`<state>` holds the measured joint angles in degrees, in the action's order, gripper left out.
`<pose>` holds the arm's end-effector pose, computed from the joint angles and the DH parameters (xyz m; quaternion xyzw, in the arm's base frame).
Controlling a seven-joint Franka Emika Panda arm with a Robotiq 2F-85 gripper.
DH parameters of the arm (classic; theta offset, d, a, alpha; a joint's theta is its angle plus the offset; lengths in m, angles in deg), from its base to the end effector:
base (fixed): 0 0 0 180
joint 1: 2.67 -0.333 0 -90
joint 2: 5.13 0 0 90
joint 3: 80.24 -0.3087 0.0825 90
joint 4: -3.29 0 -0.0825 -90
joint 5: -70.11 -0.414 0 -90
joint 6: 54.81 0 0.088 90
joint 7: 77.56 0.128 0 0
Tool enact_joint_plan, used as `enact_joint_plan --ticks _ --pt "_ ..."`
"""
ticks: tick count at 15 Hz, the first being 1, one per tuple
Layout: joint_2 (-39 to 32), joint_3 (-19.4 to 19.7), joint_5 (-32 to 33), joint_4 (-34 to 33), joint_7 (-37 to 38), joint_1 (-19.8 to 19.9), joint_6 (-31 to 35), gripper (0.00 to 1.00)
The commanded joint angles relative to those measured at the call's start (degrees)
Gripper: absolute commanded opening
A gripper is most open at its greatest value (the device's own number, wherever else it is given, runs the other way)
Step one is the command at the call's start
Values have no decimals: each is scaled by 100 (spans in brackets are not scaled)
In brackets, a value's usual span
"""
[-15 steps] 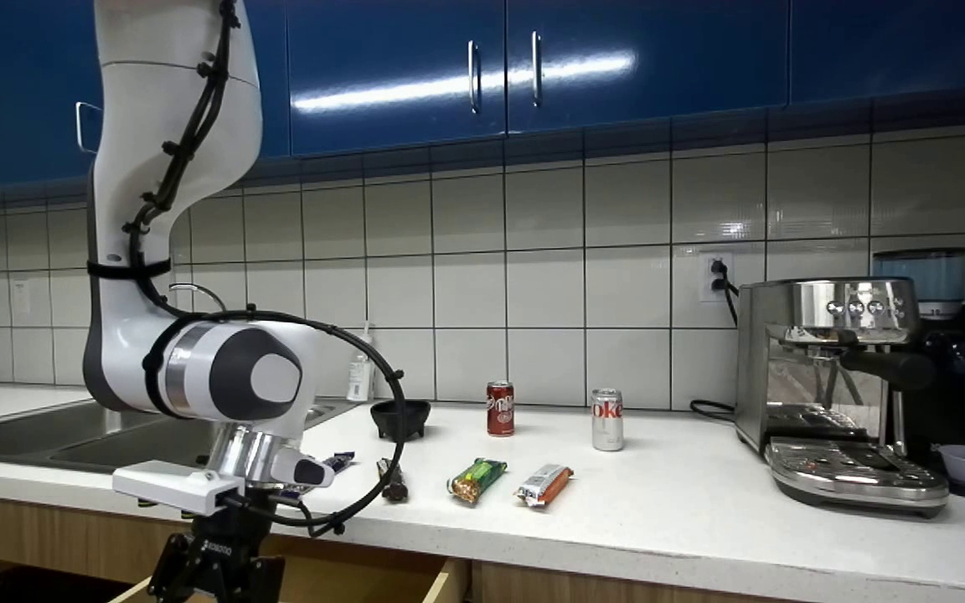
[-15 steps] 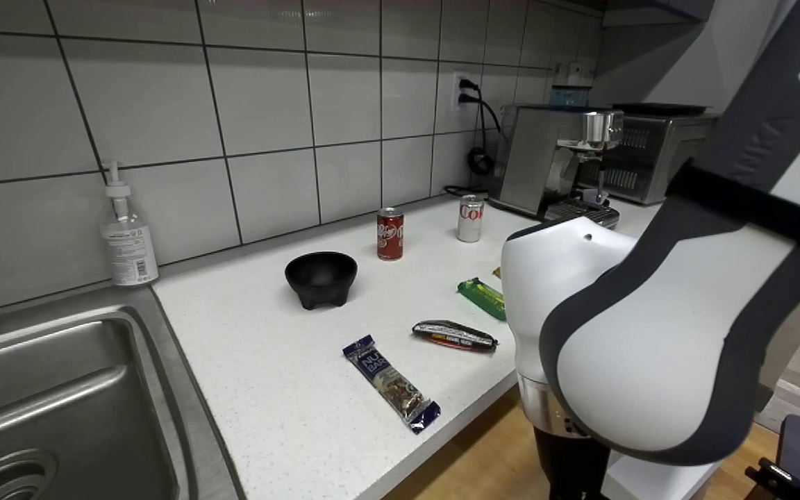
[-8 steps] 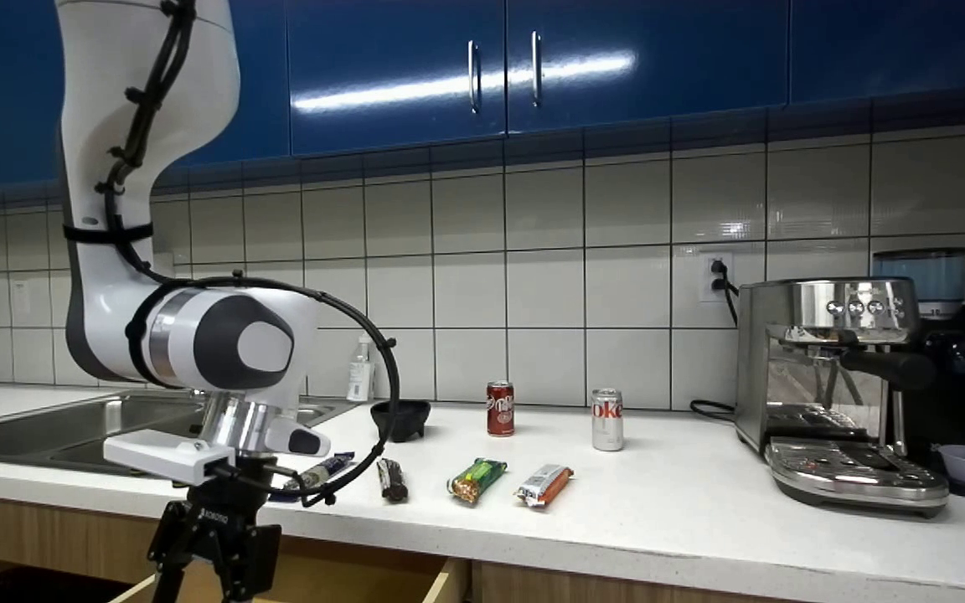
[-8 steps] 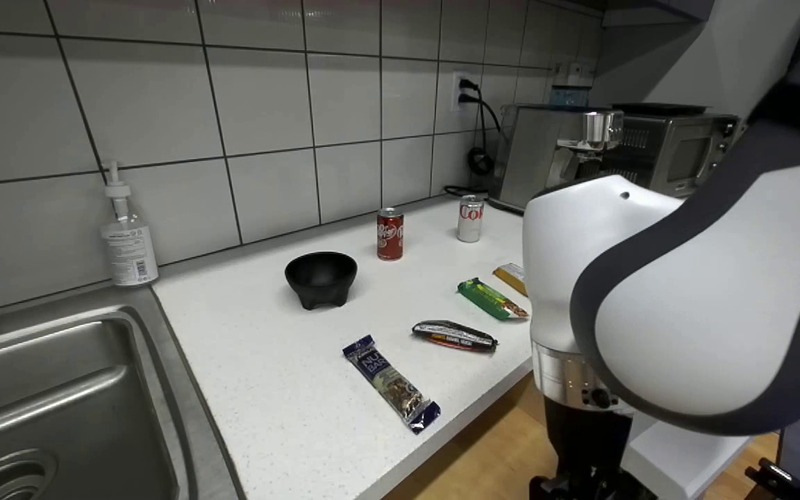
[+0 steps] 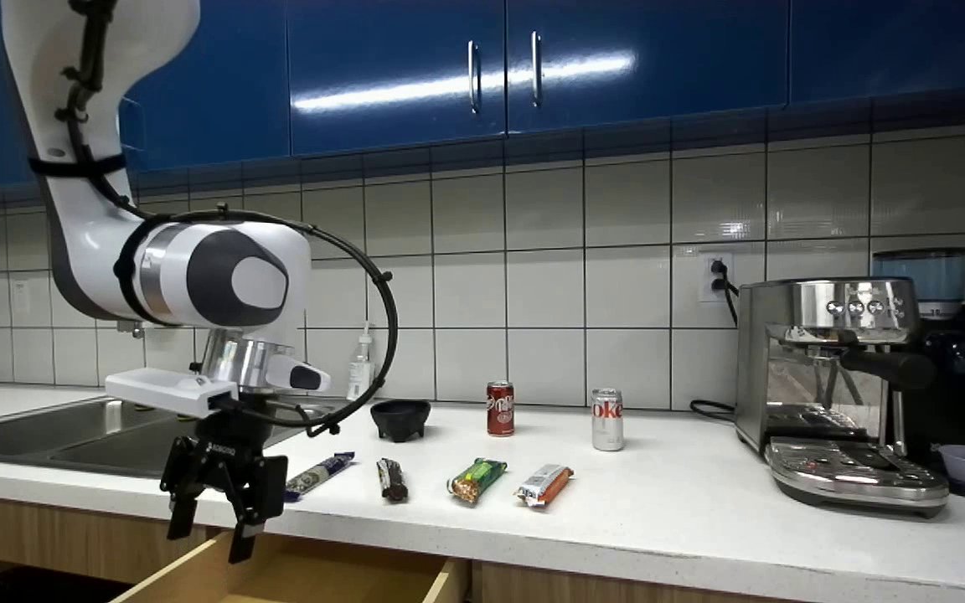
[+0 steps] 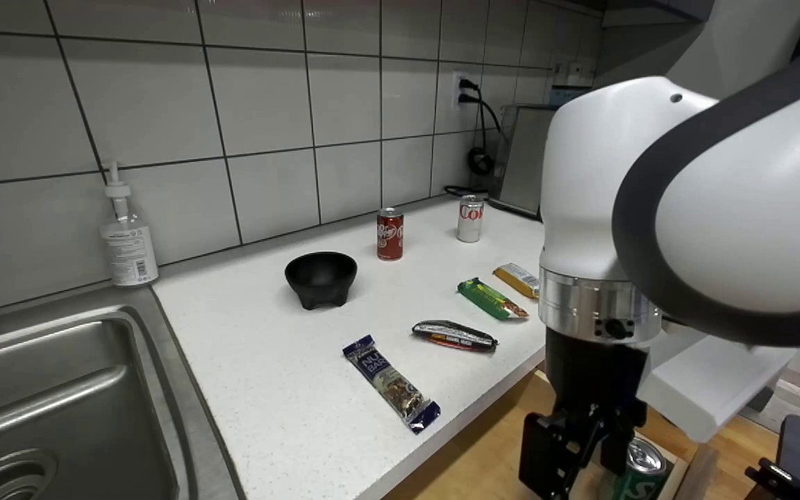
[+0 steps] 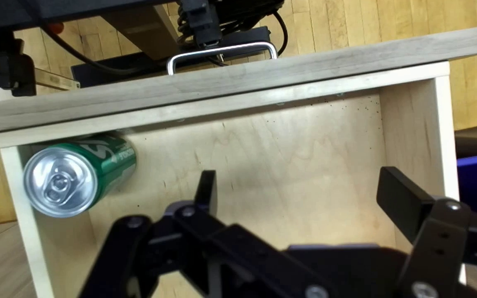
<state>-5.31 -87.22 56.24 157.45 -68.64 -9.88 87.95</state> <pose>0.3852 0.0993 0.1610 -0.9913 0.0575 0.1108 0.0418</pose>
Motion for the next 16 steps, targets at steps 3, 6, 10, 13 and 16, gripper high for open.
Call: enact_joint_plan --ticks 3,6,10,13,16 --pt "418 -65 93 -123 120 -84 -281 100" --pt "406 -76 50 -257 53 -128 -271 100" --pt "338 -71 126 -488 31 -155 -269 100" --pt "270 -67 273 -674 31 -143 -271 100" --pt "215 -62 519 -831 40 -129 -306 100"
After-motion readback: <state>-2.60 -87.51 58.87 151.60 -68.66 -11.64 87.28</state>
